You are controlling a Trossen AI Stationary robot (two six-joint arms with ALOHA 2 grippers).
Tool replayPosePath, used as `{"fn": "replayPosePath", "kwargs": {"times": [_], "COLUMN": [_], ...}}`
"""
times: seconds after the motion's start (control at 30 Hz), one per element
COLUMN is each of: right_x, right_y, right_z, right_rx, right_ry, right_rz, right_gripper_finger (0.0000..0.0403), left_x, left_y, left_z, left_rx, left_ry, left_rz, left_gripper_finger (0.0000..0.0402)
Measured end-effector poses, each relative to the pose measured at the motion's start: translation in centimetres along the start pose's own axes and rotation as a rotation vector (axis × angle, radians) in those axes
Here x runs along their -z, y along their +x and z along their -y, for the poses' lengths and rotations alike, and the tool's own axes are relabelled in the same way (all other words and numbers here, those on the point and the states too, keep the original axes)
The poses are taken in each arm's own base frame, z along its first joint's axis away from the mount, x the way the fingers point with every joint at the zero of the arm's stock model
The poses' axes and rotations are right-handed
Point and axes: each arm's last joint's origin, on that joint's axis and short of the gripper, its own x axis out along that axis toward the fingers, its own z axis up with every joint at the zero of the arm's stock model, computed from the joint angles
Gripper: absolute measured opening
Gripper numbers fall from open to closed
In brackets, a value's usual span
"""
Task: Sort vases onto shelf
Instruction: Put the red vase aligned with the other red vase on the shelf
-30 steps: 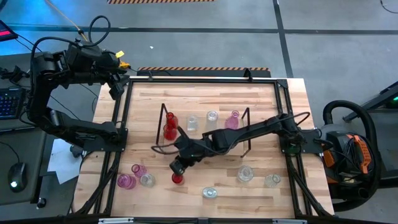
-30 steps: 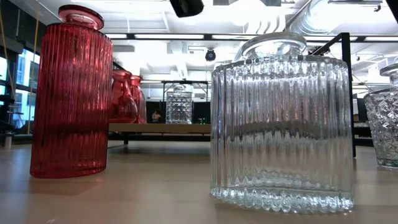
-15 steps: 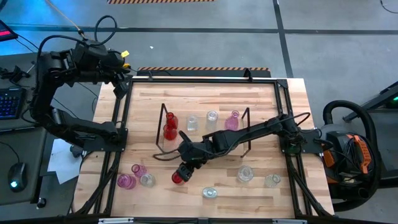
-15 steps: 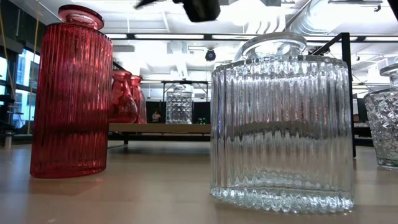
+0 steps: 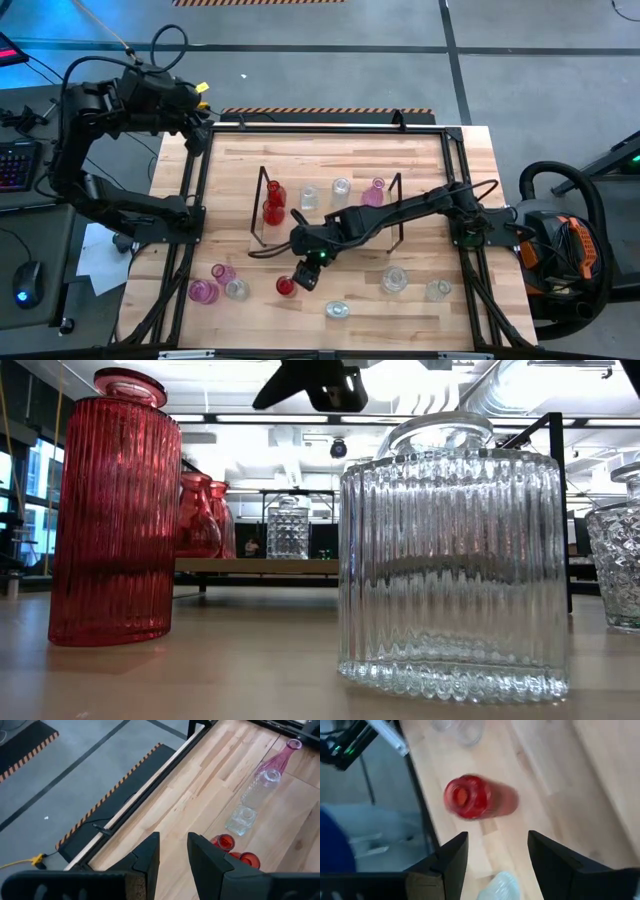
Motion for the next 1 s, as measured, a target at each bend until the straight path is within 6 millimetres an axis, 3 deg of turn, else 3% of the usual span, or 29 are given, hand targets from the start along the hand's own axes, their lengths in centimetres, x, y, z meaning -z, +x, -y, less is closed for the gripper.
{"fn": "replayPosePath", "kwargs": {"times": [0.27,0.5,0.73,1.0], "right_x": [0.0,-1.0,-1.9,-0.4], "right_y": [0.0,-0.1,-0.3,0.0], "right_z": [0.3,0.1,-1.3,-3.0], "right_rx": [0.077,0.04,-0.091,-0.116], "right_ry": [-0.02,0.142,0.235,0.268], "right_rz": [0.052,0.145,0.26,0.286], "right_gripper_finger": [0.0188,0.0188,0.0188,0.0188], "left_x": [-0.1,-0.1,-0.1,0.0], "left_y": [0.1,0.2,0.2,0.1], "left_z": [0.1,0.1,0.2,0.3], "left_rx": [0.018,0.019,0.045,0.103], "left_ry": [-0.016,0.06,0.098,0.142], "left_rz": [-0.005,-0.005,-0.005,-0.002], "left_gripper_finger": [0.009,0.009,0.009,0.009]}}
